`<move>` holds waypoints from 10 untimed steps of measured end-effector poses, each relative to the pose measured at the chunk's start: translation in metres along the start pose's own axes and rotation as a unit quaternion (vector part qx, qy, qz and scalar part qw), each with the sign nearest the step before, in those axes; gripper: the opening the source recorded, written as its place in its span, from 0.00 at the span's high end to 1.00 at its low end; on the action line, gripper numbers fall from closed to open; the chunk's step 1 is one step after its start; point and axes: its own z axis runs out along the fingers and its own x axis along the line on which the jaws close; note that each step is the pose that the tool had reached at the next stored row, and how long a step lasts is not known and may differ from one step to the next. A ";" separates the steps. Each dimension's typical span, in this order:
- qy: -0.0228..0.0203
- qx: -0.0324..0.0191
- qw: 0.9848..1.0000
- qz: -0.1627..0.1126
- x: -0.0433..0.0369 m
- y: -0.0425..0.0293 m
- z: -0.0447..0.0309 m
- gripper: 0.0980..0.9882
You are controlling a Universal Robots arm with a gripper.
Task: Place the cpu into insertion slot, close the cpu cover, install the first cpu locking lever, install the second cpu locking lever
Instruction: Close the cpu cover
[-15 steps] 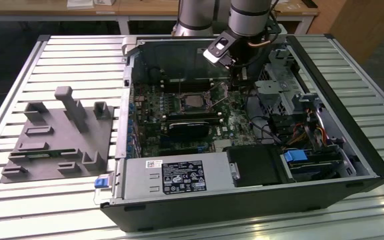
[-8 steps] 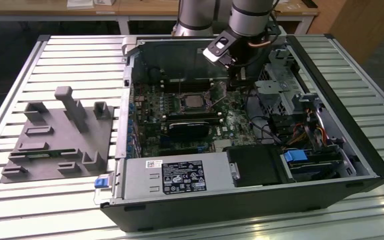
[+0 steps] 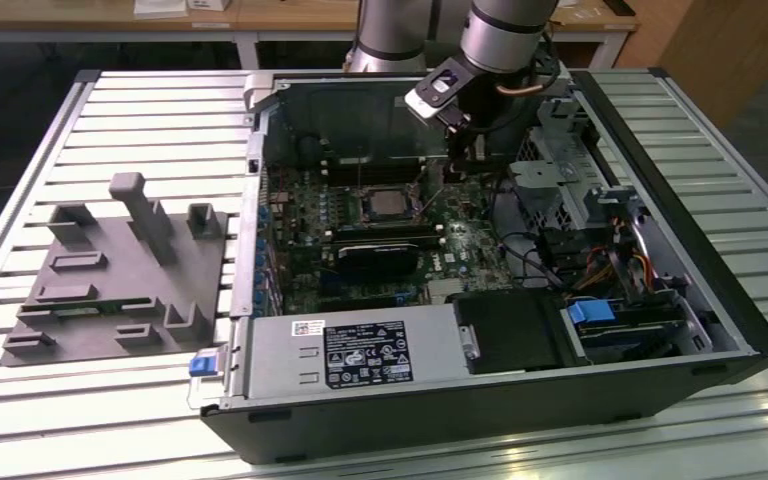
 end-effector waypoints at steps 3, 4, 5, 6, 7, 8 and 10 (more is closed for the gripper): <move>0.000 0.000 1.000 0.000 0.0000 0.0000 0.0000 1.00; 0.000 0.000 1.000 0.000 0.0000 -0.0002 0.0001 1.00; 0.000 0.000 1.000 0.000 0.0000 -0.0008 0.0002 1.00; 0.000 0.000 1.000 0.000 0.0000 -0.0018 0.0002 1.00; 0.000 0.000 1.000 0.000 -0.0001 -0.0030 0.0003 1.00; 0.001 0.000 1.000 0.000 -0.0001 -0.0043 0.0004 1.00; 0.001 0.000 1.000 0.000 -0.0002 -0.0074 0.0007 1.00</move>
